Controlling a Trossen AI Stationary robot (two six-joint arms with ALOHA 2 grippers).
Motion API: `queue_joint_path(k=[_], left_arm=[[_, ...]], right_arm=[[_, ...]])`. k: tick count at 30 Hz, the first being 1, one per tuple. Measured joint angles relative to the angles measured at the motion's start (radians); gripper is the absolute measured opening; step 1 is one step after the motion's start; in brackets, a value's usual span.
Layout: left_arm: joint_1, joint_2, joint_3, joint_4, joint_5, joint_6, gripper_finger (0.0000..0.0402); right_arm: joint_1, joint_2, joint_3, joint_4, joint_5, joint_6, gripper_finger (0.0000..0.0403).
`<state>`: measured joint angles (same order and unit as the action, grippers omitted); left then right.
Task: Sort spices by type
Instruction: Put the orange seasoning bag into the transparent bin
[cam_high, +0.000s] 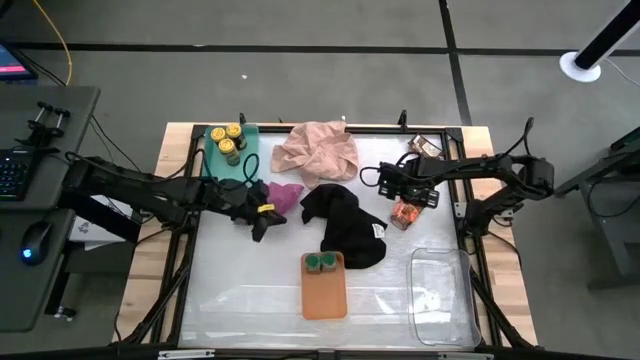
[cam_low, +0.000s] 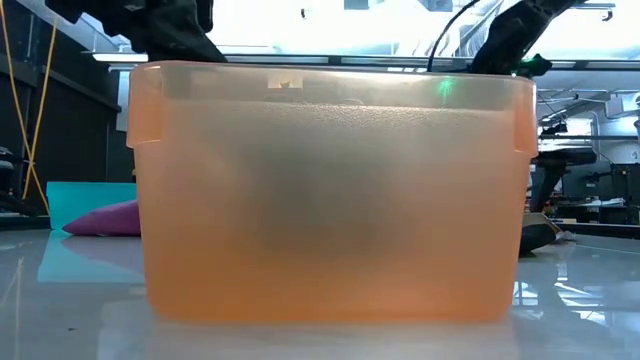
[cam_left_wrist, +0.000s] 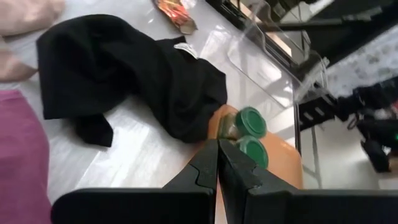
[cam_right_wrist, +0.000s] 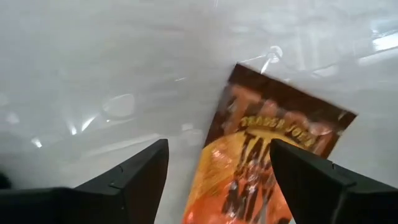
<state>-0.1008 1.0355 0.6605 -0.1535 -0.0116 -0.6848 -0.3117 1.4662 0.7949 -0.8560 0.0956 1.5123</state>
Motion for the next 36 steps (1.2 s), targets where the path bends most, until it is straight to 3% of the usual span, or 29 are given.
queue_joint_path(k=[6, 20, 28, 32, 36], left_arm=[[0.033, 0.0, 0.0, 0.0, 0.009, 0.005, 0.0], [0.148, 0.0, 0.0, -0.071, 0.209, 0.158, 0.0], [0.161, 0.0, 0.0, -0.135, 0.22, 0.199, 0.0], [0.16, 0.001, 0.0, -0.134, 0.22, 0.216, 0.0], [0.16, 0.001, 0.0, -0.133, 0.212, 0.218, 0.0]], right_arm=[[-0.002, 0.0, -0.037, 0.008, -0.043, 0.059, 0.0263], [0.022, 0.033, -0.042, 0.07, -0.084, 0.254, 0.0258], [0.076, 0.104, -0.036, 0.078, -0.093, 0.271, 0.0256], [0.083, 0.106, -0.017, 0.026, -0.09, 0.255, 0.0219], [0.084, 0.11, 0.009, -0.059, -0.097, 0.199, 0.0133]])
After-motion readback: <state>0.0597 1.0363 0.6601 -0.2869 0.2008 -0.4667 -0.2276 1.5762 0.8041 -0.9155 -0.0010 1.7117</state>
